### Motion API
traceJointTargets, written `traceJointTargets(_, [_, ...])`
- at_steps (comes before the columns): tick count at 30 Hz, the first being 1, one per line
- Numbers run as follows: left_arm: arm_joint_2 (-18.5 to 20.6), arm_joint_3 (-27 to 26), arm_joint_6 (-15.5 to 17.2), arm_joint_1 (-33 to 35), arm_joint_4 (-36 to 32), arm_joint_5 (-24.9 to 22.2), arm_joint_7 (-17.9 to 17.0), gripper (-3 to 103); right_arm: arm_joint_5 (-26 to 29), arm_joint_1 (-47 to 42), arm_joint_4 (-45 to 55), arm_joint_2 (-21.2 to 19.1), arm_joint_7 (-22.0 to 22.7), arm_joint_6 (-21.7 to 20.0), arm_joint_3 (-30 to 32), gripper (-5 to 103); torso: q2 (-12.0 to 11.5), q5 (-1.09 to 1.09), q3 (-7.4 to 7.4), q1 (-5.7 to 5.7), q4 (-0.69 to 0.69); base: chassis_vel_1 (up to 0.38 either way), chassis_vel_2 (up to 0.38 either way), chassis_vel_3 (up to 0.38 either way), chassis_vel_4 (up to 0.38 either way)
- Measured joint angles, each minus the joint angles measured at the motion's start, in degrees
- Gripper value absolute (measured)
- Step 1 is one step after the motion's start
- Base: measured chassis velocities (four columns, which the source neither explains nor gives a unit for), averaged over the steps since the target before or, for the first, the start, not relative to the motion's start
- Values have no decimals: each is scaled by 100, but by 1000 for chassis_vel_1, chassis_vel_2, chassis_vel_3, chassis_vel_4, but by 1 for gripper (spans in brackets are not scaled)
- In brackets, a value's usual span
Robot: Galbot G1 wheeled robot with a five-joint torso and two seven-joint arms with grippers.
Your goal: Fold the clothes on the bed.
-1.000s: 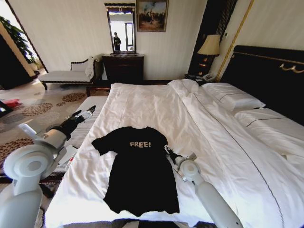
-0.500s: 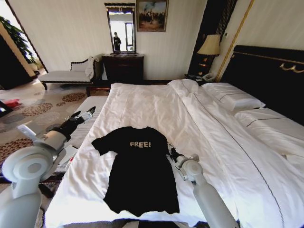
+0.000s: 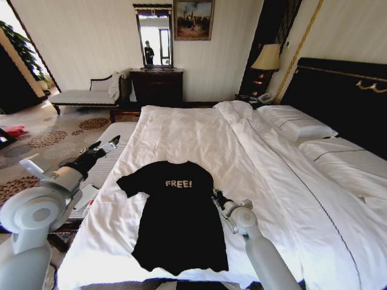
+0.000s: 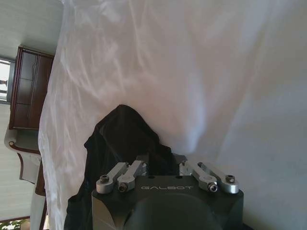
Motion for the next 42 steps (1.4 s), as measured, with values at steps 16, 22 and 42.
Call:
traceJointTargets(16, [-37, -36, 2, 36, -23, 27, 2, 100, -166, 164, -75, -108, -25, -21, 50, 0, 0, 0, 0, 0, 0, 0, 0, 0, 0])
traceJointTargets(22, [-38, -76, 2, 68, -46, 28, 4, 100, -150, 398, -75, -306, -29, -44, 99, 0, 0, 0, 0, 0, 0, 0, 0, 0, 0])
traceJointTargets(42, [-10, -46, 2, 44, -80, 23, 11, 100, -205, 1137, -509, -1489, -199, -294, -15, 0, -1, 1, 1, 0, -1, 0, 0, 0, 0])
